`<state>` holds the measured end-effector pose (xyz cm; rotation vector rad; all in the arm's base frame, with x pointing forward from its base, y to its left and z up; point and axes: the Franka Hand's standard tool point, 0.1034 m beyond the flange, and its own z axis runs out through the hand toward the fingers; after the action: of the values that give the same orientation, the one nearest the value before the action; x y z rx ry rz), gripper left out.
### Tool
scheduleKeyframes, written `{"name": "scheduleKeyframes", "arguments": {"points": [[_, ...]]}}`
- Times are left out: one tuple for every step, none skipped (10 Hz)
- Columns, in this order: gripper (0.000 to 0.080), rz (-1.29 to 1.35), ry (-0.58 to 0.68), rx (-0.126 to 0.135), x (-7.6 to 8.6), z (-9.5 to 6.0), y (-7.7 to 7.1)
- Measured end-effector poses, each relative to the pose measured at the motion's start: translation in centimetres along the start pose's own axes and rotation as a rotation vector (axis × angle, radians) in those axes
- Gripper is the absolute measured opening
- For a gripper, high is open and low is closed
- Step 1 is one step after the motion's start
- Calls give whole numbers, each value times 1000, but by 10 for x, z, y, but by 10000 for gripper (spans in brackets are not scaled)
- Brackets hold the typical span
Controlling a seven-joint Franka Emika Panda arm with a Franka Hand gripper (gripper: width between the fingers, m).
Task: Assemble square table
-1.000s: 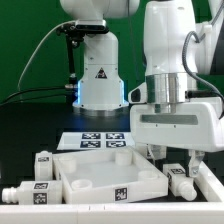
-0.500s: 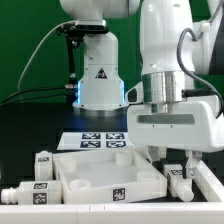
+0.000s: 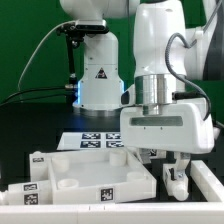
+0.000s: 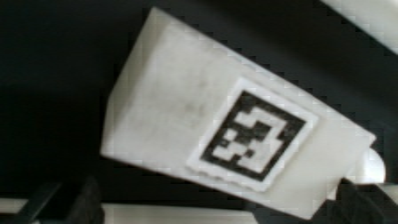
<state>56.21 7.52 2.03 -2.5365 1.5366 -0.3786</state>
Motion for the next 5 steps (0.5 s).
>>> {"name": "scheduleKeyframes", "arguments": {"points": [[649, 0, 19, 8, 3, -1, 5], [649, 5, 32, 15, 3, -1, 9], [649, 9, 44, 19, 0, -3, 15], [649, 17, 51, 20, -4, -5, 21], [649, 13, 57, 21, -7, -7, 26]]}}
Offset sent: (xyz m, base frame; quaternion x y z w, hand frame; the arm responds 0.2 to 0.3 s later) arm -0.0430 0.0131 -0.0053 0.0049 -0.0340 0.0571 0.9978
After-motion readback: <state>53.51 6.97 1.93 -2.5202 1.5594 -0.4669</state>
